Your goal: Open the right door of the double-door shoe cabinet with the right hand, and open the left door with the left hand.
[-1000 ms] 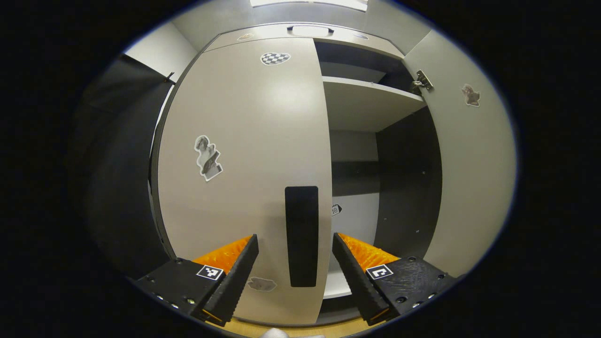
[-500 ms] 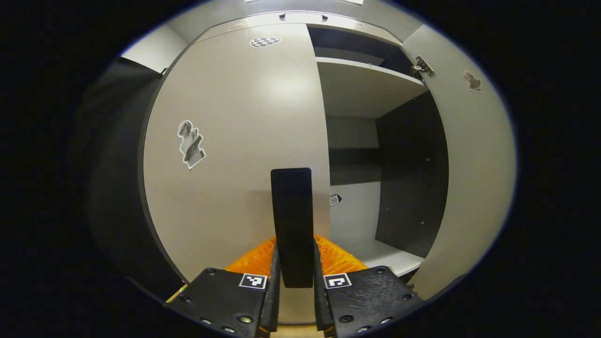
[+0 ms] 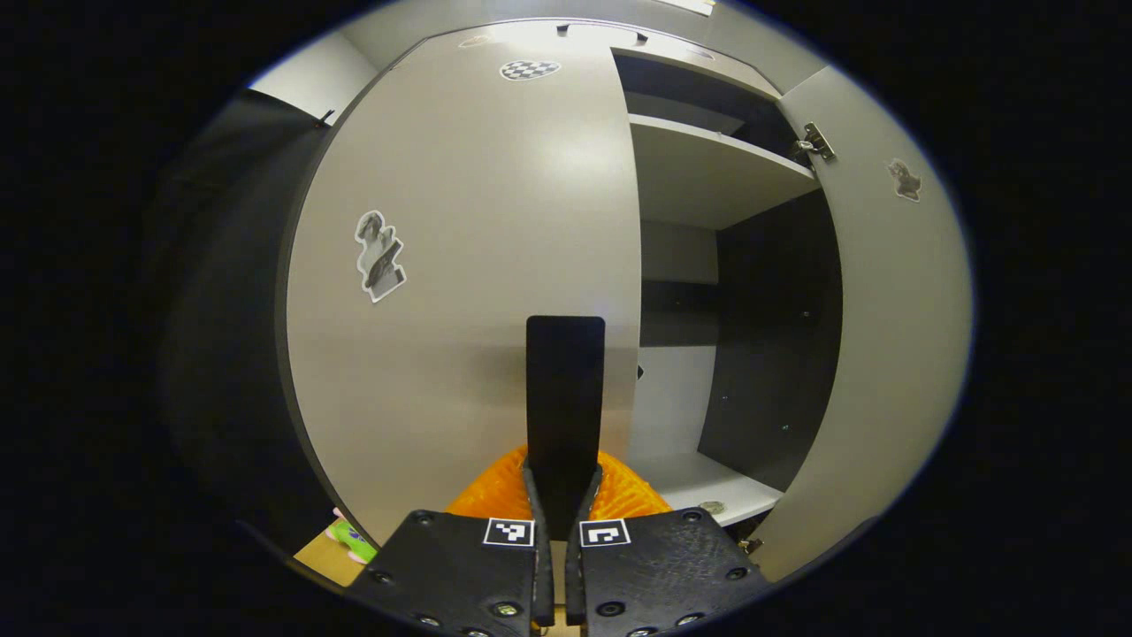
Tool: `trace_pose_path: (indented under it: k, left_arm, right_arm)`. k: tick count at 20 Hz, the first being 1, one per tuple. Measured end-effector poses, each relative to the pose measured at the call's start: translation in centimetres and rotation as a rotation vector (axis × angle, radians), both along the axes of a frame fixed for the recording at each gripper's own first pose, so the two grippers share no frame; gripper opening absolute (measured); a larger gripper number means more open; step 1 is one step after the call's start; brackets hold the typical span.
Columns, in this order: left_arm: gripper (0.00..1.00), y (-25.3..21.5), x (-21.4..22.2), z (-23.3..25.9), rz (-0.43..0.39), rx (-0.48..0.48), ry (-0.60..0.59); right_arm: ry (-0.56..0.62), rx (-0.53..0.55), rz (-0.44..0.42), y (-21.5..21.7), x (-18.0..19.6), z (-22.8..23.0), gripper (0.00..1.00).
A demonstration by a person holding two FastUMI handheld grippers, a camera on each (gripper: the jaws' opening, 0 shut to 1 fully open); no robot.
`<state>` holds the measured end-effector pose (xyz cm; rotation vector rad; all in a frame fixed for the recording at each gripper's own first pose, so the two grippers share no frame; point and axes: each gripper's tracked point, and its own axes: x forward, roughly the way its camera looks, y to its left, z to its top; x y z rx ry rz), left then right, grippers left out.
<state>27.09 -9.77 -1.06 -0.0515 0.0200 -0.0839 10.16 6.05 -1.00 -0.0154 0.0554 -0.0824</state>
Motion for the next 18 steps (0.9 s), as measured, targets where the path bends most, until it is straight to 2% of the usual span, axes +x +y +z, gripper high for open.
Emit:
trace_pose_path:
  k: [6, 18]
  left_arm:
    - [0.05, 0.5, -2.3, 0.0, -0.035, 0.004, -0.005]
    - [0.04, 2.2, -6.1, 0.3, -0.093, -0.011, -0.005]
  right_arm:
    - [0.001, 0.0, 0.035, 1.5, -1.4, 0.0, 0.96]
    - [0.017, -0.006, 0.152, 6.6, -0.6, -0.9, 0.96]
